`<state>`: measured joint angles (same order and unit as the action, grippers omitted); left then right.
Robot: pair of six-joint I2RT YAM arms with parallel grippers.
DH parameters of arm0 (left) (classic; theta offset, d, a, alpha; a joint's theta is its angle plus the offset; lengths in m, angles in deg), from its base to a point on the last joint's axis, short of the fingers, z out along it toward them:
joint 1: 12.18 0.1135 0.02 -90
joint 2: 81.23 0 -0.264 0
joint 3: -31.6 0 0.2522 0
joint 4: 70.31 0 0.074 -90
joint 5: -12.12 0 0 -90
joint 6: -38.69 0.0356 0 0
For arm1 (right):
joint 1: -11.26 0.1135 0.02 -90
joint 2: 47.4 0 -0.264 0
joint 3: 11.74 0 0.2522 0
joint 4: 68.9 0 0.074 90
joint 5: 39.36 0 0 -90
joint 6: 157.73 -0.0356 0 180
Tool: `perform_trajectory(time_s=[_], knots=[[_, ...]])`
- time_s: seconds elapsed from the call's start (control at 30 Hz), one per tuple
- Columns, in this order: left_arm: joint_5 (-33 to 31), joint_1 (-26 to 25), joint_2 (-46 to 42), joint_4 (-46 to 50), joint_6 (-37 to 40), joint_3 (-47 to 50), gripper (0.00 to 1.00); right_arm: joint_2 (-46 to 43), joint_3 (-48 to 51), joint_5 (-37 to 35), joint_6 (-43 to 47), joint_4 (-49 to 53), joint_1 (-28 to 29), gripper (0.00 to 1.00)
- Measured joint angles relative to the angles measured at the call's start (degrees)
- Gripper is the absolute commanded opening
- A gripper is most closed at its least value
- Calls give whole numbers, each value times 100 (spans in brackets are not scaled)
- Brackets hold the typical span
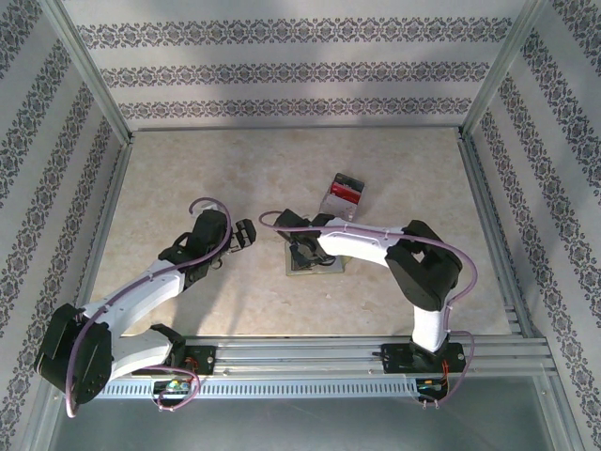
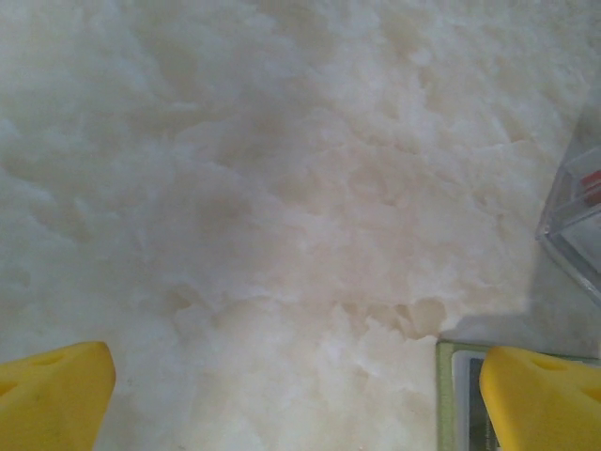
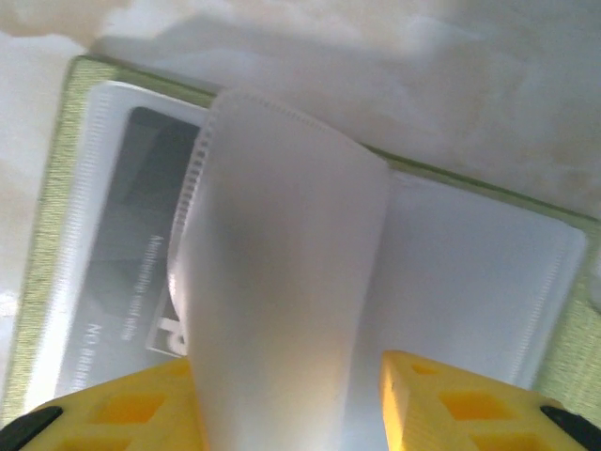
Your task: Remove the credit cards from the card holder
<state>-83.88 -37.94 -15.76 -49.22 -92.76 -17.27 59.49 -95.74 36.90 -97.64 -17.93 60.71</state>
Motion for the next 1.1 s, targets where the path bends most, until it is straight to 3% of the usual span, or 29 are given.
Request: perform_trajectory(time_s=[0.23, 0.43, 0.67, 0.77, 1.1], knots=[[127, -170, 201, 9, 254, -273, 100, -323, 308, -125, -28, -28, -212, 47], [282, -610, 697, 15, 529, -691, 98, -564, 599, -192, -50, -81, -374, 47], [501, -1108, 1458, -24, 680, -988, 83, -857, 949, -208, -151, -133, -511, 45], [627, -1213, 1770, -50, 691, -1043, 73, -1023, 1056, -203, -177, -188, -570, 43], [1058, -1556, 2479, -214, 680, -1340, 51, -1550, 1617, -129, -326, -308, -909, 39]])
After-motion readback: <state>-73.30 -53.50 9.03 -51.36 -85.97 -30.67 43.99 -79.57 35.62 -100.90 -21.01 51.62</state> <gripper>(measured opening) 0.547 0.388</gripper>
